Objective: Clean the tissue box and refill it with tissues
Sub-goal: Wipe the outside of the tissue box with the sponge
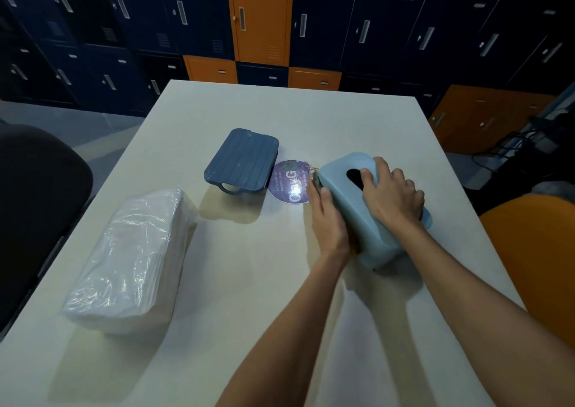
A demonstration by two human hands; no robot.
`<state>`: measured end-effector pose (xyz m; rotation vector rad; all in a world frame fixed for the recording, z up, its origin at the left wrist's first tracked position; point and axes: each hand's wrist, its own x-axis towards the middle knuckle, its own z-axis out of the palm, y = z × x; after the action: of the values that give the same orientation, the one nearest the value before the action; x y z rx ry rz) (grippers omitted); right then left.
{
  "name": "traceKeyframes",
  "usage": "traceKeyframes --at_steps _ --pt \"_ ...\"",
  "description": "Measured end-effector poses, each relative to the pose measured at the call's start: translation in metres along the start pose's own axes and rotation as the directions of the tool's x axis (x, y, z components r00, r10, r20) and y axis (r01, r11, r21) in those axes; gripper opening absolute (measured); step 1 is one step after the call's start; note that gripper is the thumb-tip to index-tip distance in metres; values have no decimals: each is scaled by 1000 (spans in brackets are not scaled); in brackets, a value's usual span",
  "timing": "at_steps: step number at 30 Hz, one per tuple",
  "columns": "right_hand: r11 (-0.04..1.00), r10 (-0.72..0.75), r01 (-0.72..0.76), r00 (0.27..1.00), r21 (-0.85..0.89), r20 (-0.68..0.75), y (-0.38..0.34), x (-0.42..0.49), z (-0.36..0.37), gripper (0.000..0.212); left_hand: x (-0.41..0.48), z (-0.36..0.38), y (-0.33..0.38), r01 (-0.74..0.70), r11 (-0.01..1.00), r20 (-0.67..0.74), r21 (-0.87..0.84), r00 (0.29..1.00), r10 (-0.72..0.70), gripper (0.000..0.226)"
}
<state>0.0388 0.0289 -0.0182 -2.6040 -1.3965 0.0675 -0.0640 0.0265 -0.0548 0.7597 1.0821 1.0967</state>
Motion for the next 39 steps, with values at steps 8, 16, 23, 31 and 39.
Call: traceKeyframes --at_steps 8,16,23,31,39 --pt "1000 -16 16 1000 5 -21 0 0 2 52 -57 2 -34 -34 999 66 6 997 33 46" --pt "1000 -7 8 1000 15 -11 1 -1 -1 54 20 -2 17 47 988 -58 146 998 -39 42" --pt "1000 -7 7 1000 12 -14 0 1 -1 53 -46 7 -3 -209 959 24 193 978 209 45" --pt "1000 -3 3 1000 15 -3 0 1 -2 55 -9 -9 -5 -39 938 -43 345 997 57 44" --pt "1000 7 -7 1000 21 -3 0 1 -1 52 -26 3 12 -194 943 6 272 980 199 45"
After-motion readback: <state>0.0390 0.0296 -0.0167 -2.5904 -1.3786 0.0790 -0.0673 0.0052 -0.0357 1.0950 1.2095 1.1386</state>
